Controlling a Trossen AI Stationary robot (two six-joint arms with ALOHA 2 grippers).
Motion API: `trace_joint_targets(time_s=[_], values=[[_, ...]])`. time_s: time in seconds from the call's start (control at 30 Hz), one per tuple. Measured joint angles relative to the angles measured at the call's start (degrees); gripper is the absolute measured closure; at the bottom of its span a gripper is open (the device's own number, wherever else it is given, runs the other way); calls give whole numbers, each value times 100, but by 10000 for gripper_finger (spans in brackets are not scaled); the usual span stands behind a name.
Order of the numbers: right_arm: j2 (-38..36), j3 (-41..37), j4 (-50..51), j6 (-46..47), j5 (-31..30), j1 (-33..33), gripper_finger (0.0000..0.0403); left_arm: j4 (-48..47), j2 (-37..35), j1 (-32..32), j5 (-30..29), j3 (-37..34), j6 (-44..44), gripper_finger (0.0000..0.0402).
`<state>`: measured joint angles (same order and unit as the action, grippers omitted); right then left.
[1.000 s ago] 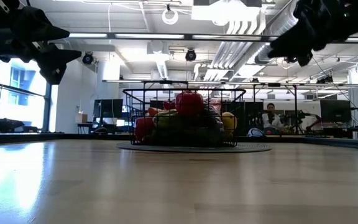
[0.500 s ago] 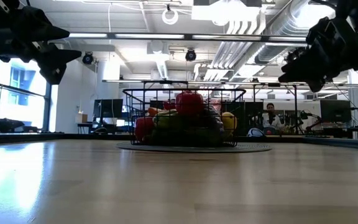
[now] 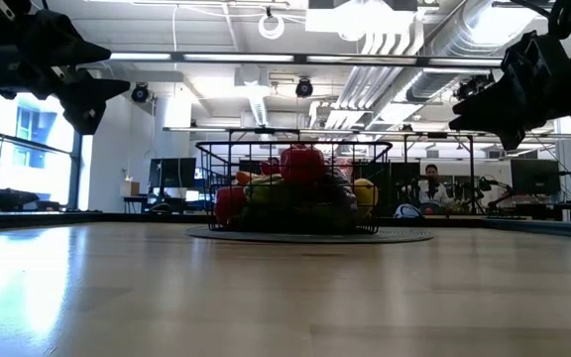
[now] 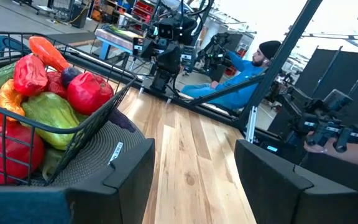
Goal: Build produce basket
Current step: Return to Home Position
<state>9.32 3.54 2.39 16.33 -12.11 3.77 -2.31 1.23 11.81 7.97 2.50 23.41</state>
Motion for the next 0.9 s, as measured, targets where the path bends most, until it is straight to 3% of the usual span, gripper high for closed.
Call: trace_joint_targets(time_s=[0.4,0.53,0.7,0.9], values=[[-923,-88,54,168,-388,0,219,2,0,0,2,0,1,190],[-867,-88,53,269,-528,0,219,2,0,-2,0,0,1,190],[-778,-88,54,-272,-549,0,219,2,0,-1,2,2,1,190],[-777,-88,55,190,-549,0,219,2,0,0,2,2,1,190]])
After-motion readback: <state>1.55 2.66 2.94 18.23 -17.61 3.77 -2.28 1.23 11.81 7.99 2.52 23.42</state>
